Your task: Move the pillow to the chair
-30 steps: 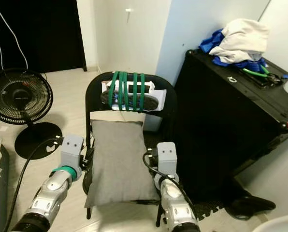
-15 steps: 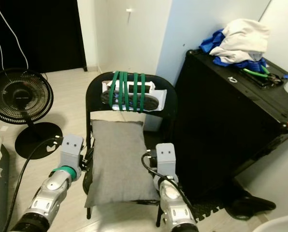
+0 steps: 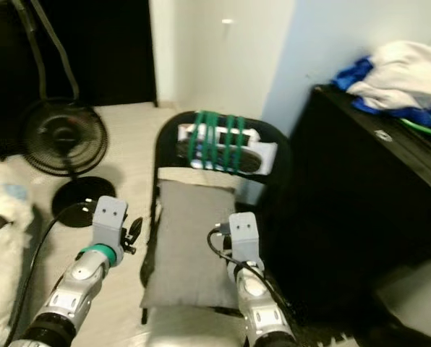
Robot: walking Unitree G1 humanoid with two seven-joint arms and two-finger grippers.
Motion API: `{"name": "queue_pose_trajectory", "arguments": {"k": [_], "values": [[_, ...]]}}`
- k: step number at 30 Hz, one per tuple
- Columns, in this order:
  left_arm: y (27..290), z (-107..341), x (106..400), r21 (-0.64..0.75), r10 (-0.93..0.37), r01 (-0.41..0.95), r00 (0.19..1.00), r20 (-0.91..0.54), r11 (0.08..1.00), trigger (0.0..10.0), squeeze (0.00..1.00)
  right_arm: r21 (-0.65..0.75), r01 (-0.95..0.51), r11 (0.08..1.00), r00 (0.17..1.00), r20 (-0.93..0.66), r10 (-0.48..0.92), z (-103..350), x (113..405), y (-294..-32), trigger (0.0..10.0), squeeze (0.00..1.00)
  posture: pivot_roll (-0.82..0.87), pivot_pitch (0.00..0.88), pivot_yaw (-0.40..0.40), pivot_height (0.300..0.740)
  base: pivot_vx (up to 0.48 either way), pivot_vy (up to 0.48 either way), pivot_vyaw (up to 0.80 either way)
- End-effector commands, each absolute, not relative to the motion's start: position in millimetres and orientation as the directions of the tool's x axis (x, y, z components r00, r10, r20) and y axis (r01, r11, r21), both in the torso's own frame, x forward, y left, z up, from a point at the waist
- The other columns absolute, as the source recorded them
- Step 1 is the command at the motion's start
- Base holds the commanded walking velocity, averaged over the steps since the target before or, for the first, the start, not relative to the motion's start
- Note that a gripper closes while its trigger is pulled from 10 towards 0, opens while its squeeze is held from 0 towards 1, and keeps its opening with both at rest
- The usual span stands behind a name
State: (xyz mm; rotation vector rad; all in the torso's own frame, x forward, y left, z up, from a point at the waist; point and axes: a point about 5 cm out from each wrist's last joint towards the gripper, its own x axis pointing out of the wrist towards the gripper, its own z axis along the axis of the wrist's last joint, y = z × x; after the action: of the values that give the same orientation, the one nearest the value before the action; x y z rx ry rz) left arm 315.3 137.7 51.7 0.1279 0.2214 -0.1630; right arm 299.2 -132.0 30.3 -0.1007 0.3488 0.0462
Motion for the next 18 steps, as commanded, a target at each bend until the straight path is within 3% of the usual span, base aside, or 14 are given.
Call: {"name": "queue_pose_trajectory", "arguments": {"k": [1, 18], "values": [[138.3, 45.5, 311.7, 0.110, -0.144, 0.176, 0.958, -0.249, 0.978, 10.0, 0.00, -0.094, -0.065, 0.993, 0.934, -0.356, 0.027, 26.4, 297.4, -132.6, 10.0, 0.00, -0.04, 0.000, -0.008, 0.740, 0.000, 0.000, 0.80], [133.2, 44.3, 310.2, 0.104, -0.164, 0.195, 0.954, -0.249, 0.975, 10.0, 0.00, -0.081, -0.031, 0.996, 0.932, -0.363, 0.000, 22.7, 292.2, -136.6, 10.0, 0.00, -0.04, 0.000, 0.015, 0.740, 0.000, 0.000, 0.80]]}}
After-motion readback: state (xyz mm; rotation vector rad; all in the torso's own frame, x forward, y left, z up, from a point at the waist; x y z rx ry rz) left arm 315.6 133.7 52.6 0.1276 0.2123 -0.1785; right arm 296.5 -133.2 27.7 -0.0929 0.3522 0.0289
